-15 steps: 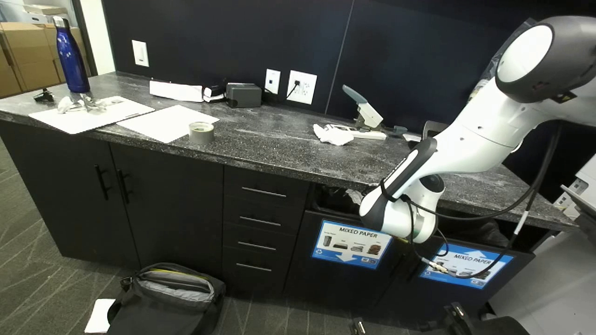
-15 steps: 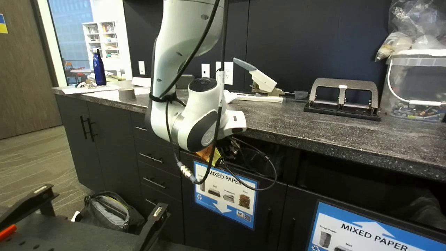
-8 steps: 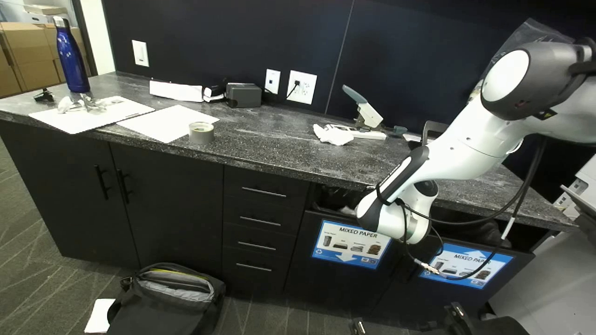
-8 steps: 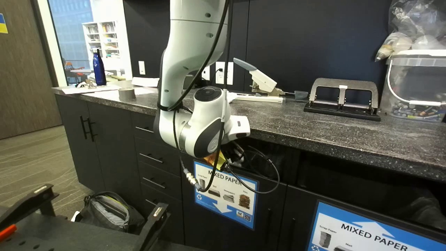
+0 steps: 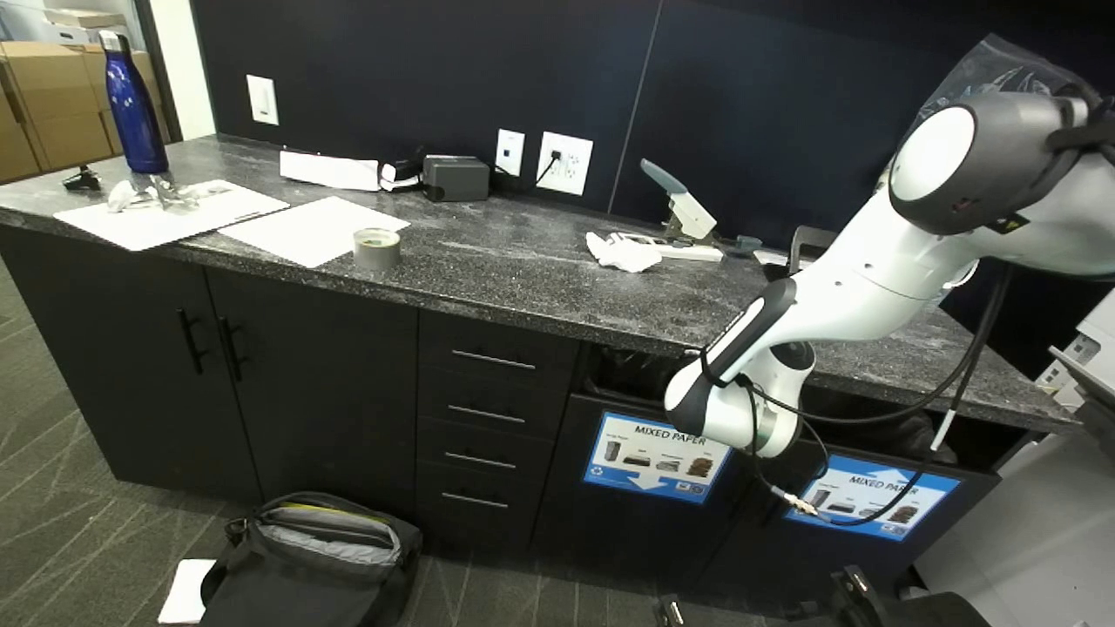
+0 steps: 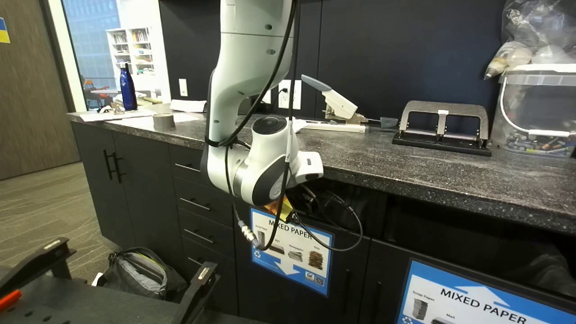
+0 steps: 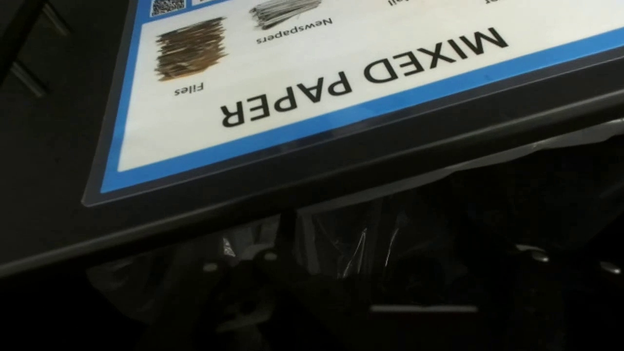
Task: Put all the white pieces of papers in the left bin
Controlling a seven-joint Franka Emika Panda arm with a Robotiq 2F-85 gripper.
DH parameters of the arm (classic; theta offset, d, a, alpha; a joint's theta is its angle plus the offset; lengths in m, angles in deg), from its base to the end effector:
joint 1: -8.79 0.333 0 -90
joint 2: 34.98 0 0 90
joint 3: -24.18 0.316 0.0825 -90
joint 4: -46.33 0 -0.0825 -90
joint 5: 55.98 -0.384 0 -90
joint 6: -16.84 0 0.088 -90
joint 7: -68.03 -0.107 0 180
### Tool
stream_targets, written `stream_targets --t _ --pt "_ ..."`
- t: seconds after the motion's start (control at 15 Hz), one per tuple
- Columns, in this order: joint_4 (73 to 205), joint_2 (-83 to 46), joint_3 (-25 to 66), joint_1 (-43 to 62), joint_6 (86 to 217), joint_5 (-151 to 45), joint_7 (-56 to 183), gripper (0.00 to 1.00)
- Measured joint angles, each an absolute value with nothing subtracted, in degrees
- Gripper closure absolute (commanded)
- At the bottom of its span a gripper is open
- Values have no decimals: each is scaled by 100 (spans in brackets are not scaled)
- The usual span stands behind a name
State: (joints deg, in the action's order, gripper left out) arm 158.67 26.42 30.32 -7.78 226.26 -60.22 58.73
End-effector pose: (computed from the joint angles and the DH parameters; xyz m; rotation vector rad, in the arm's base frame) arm 0.5640 -0.1148 0.0054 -2.8474 0.7371 -0.9472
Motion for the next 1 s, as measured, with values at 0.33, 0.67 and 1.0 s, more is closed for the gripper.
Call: stream_targets --t 0.33,0.67,1.0 --pt "16501 2031 3063 -772 22081 -5455 6018 0" --pt "17804 545 3444 -961 20750 -4801 6300 0" --pt "18409 -925 4486 -1565 18802 -4858 7219 0"
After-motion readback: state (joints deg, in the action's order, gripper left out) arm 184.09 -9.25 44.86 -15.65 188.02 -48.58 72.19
